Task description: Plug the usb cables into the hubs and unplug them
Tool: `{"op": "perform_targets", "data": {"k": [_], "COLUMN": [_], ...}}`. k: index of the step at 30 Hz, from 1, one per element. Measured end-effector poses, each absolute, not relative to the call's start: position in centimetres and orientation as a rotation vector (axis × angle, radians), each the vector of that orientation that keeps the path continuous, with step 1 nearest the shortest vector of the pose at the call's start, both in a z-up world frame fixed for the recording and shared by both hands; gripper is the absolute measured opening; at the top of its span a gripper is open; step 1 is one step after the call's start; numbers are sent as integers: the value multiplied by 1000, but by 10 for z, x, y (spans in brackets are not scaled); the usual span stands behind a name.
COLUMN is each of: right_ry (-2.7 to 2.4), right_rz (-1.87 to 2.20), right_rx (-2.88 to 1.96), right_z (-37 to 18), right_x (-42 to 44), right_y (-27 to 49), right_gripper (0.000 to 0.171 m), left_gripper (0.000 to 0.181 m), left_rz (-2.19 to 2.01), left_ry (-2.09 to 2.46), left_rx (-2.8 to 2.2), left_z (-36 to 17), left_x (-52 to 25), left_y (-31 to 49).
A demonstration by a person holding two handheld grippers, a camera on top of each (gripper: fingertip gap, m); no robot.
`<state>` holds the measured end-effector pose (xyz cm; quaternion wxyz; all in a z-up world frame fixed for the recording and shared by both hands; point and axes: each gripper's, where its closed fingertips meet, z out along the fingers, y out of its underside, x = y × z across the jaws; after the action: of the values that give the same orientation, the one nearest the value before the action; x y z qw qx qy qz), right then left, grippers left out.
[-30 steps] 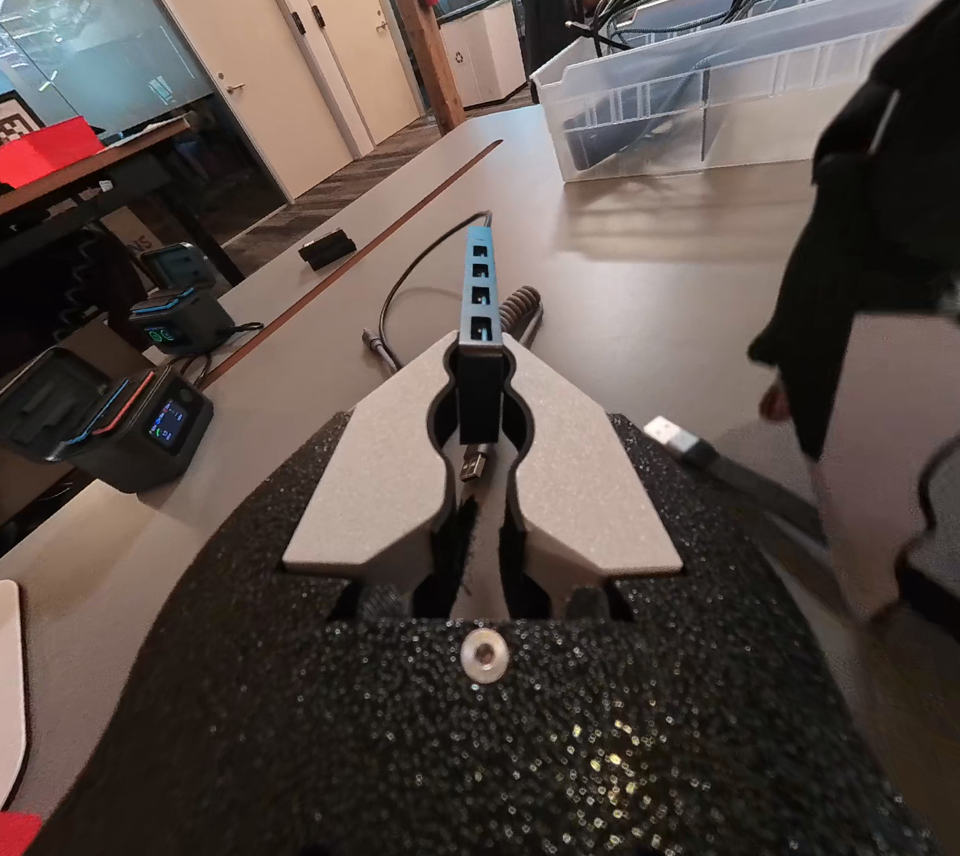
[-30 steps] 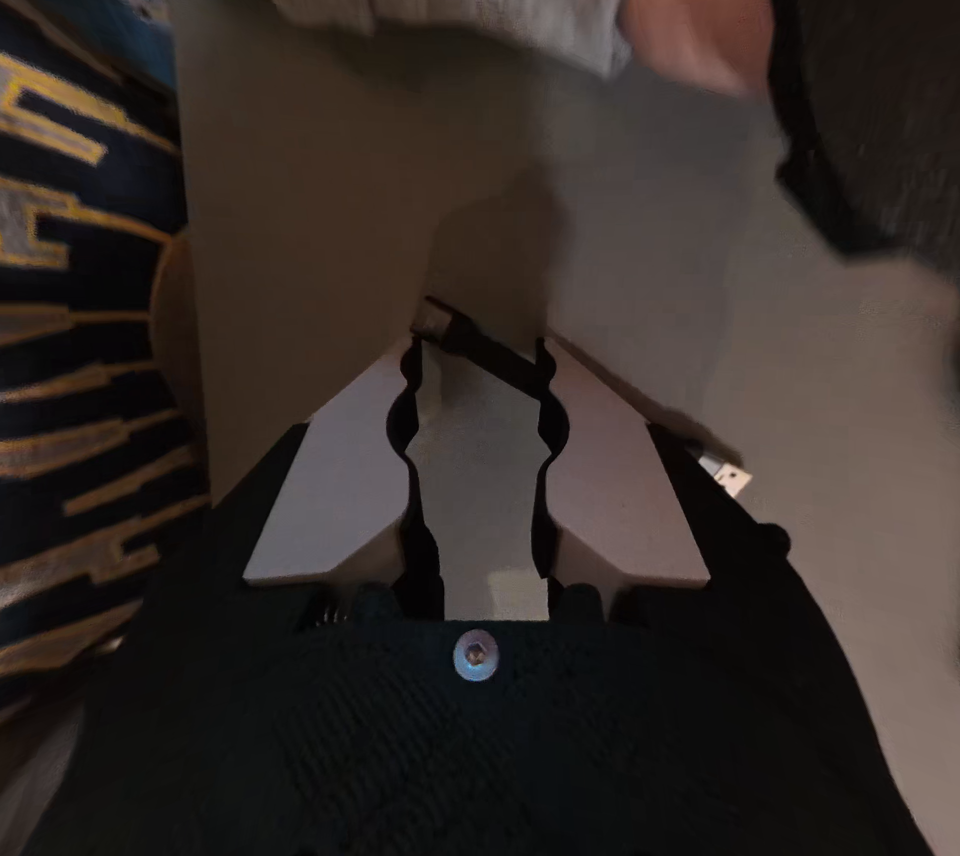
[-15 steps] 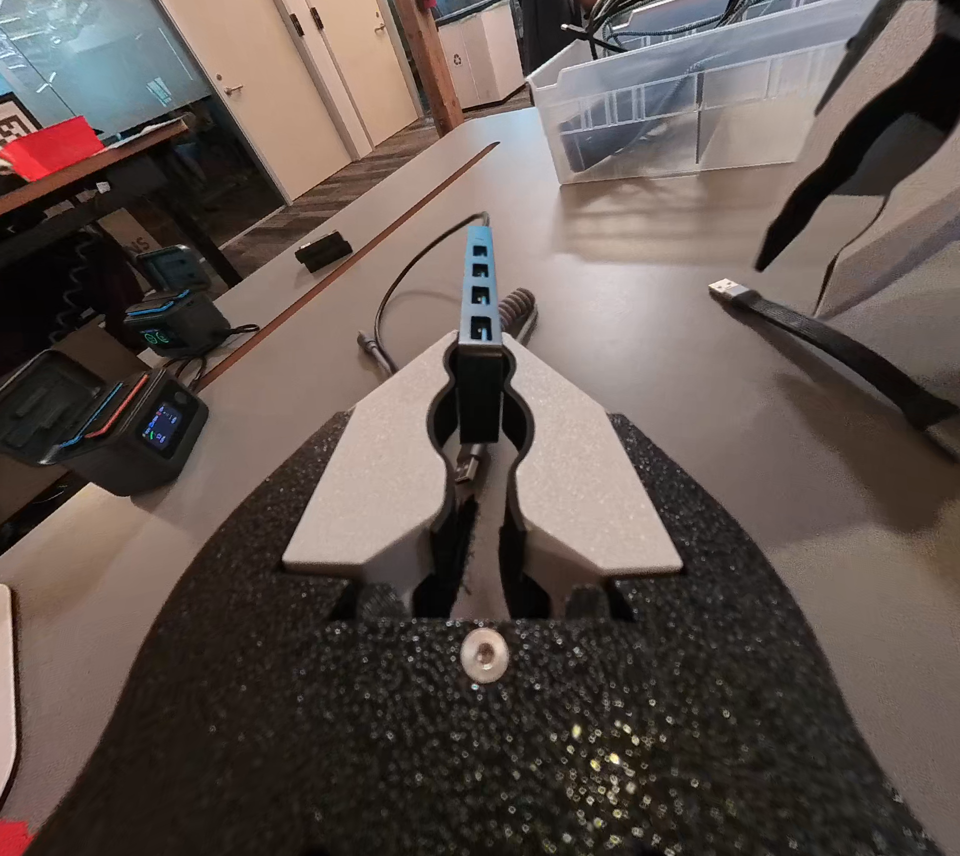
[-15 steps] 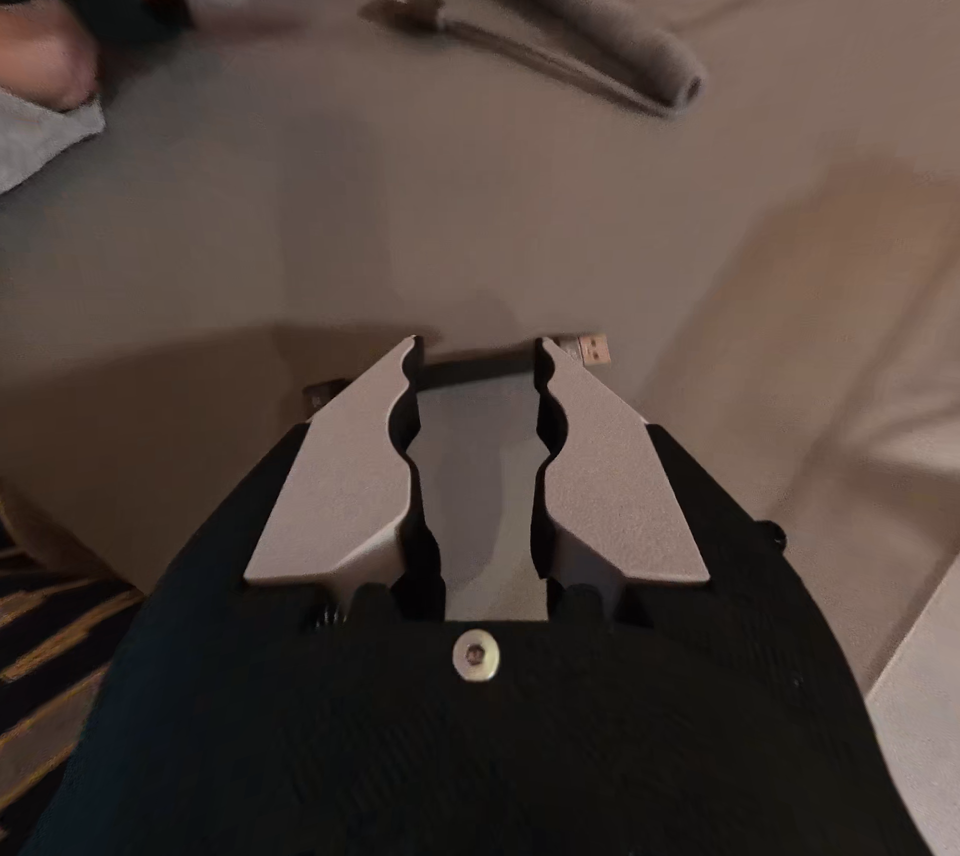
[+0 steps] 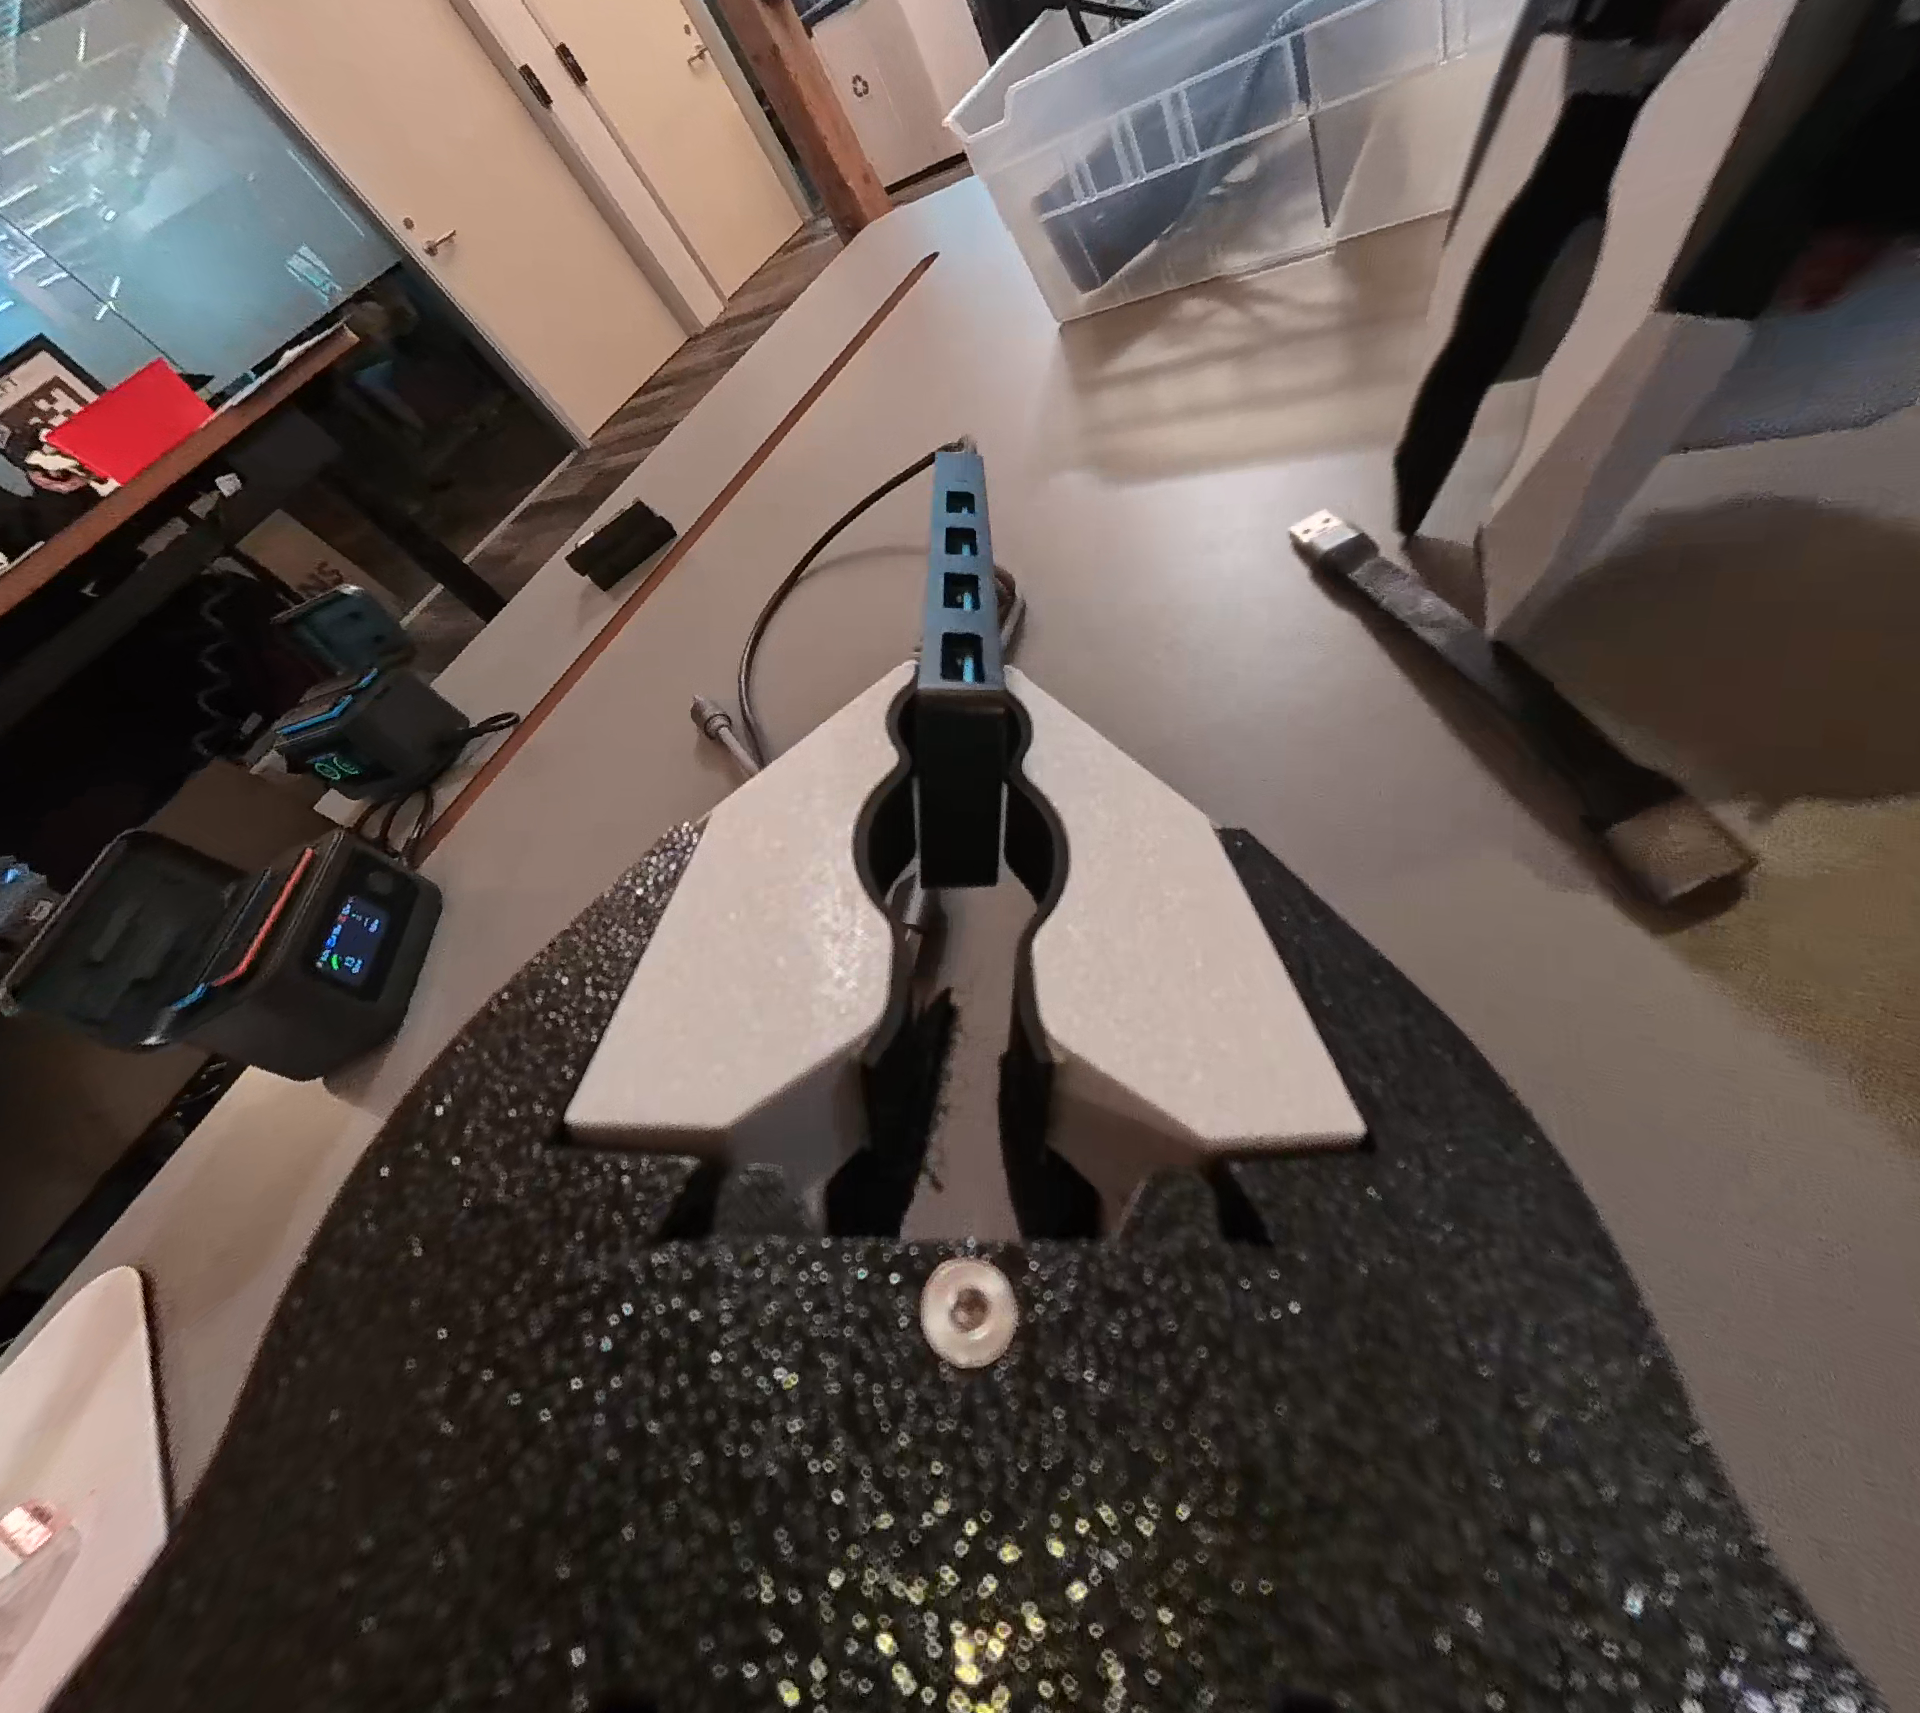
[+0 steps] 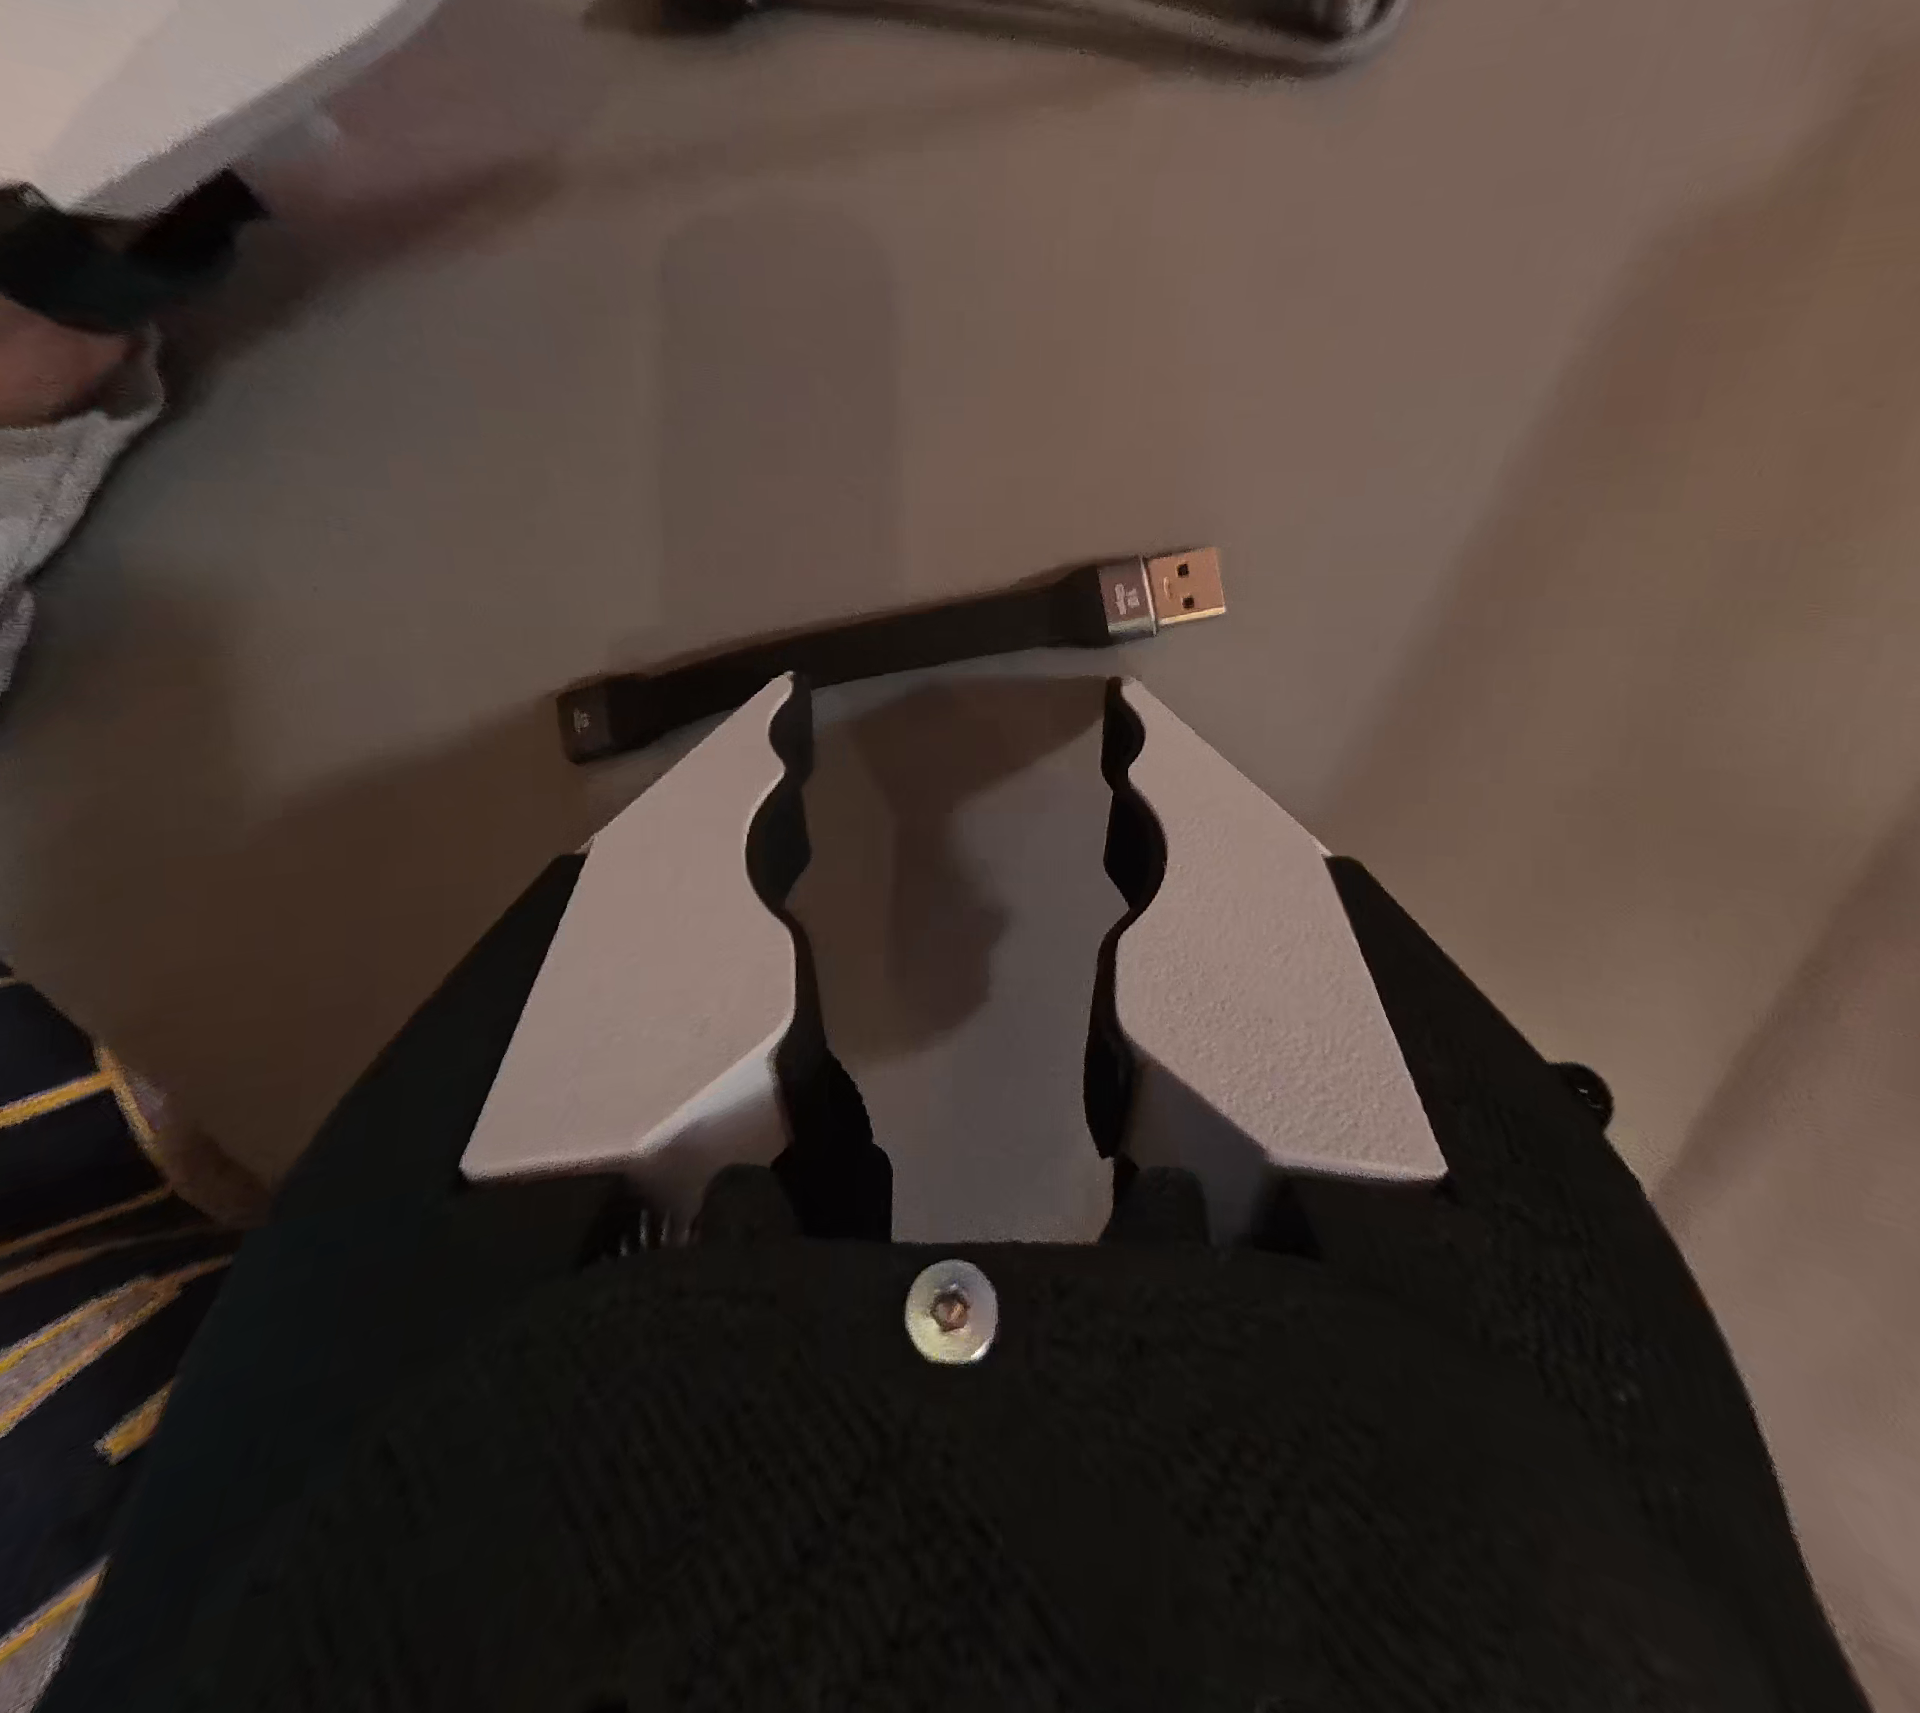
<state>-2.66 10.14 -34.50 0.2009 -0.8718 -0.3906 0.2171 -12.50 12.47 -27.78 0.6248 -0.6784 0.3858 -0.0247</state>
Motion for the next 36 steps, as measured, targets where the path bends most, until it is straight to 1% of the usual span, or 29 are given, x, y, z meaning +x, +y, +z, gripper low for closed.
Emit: {"op": "perform_targets", "data": {"k": [6,10,11,12,14,16,18,21,26,32,36], "right_ry": [-1086,-1148,-1179,-1209,-1272,-1356,-1437,-1529,-1626,-1742,-1594], "right_rz": [638,492,507,542,588,587,582,541,488,328,136], "right_rx": [-2422,-2323,-2255,-2188,-2086,-2060,-2072,-2082,-2154,-2260,-2376], "right_z": [-344,-333,-326,-318,-313,-320,-331,-340,-347,-352,-348], "right_x": [-43,-43,-51,-60,-76,-85,-90,-92,-79,-39,8], "right_y": [112,112,108,104,95,86,77,69,62,56,78], "right_gripper": [54,39,35,25,12,7,6,0,0,0,0], "left_gripper": [8,8,8,8,8,8,8,8,8,8,8], "left_rz": [-67,-66,-65,-66,-66,-66,-67,-67,-64,-63,-67], "left_ry": [866,870,872,873,877,879,881,880,888,891,887], "left_rx": [-1556,-1555,-1555,-1555,-1555,-1555,-1557,-1557,-1554,-1554,-1554], "left_z": [-276,-276,-276,-276,-277,-277,-277,-277,-277,-277,-277], "left_x": [-127,-127,-127,-126,-126,-125,-125,-126,-124,-124,-124], "left_y": [125,125,125,125,125,125,125,124,123,123,124]}}
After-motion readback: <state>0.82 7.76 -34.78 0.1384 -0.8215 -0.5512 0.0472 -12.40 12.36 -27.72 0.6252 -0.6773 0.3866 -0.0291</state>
